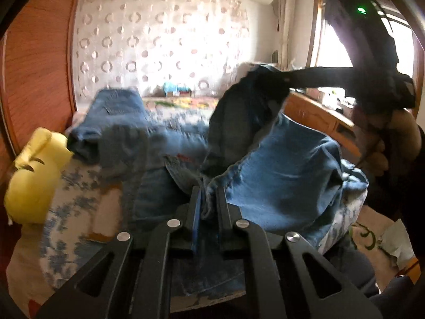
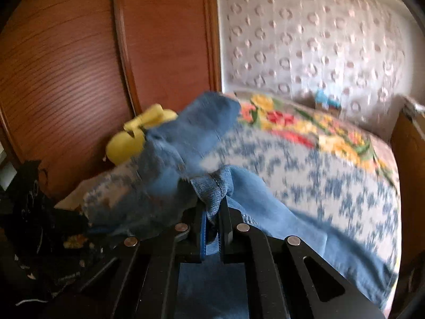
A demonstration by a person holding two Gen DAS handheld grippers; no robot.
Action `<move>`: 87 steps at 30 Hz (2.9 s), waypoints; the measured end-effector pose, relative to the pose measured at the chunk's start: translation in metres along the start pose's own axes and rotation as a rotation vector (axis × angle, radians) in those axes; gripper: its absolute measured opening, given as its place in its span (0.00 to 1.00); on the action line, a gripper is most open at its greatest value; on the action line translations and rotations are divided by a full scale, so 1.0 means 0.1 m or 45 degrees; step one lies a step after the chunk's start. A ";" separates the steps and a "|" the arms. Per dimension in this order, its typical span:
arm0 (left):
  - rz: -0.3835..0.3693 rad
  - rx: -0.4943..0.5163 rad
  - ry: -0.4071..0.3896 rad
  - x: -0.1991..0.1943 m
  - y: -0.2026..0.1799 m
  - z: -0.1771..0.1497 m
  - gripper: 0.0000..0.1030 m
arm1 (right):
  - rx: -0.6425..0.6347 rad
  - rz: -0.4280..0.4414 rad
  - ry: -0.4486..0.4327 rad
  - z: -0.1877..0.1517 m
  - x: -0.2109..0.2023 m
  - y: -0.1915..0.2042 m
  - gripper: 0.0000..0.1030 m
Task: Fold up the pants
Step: 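Carry the leg over toward the waistband with the right tool while the left tool grasps the jeans, then lay the folded leg onto the jeans and open the right tool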
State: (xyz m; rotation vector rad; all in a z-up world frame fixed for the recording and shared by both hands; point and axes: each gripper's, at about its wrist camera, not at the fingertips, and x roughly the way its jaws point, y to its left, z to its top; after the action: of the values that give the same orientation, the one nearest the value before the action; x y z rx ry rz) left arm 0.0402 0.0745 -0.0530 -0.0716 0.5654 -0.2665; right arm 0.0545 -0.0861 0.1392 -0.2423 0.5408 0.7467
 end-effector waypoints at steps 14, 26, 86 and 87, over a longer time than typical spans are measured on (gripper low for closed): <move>0.131 -0.146 -0.104 -0.60 0.52 0.06 0.15 | -0.203 0.115 -0.123 0.94 0.17 0.93 0.06; 0.159 -0.174 -0.073 -0.57 0.74 -0.02 0.49 | -0.138 0.067 0.115 0.71 0.81 0.19 0.46; 0.234 -0.118 0.003 -0.90 0.65 0.11 0.28 | 0.156 0.181 -0.018 -1.27 -0.79 -0.41 0.11; 0.235 -0.123 0.005 -0.88 0.67 0.11 0.38 | 0.162 0.175 -0.022 -1.28 -0.82 -0.45 0.20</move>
State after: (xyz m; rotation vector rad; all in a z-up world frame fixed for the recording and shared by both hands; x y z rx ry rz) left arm -0.0096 0.1622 -0.0073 -0.1116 0.5845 -0.0594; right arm -0.0118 -0.2156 0.0779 -0.0809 0.5908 0.8437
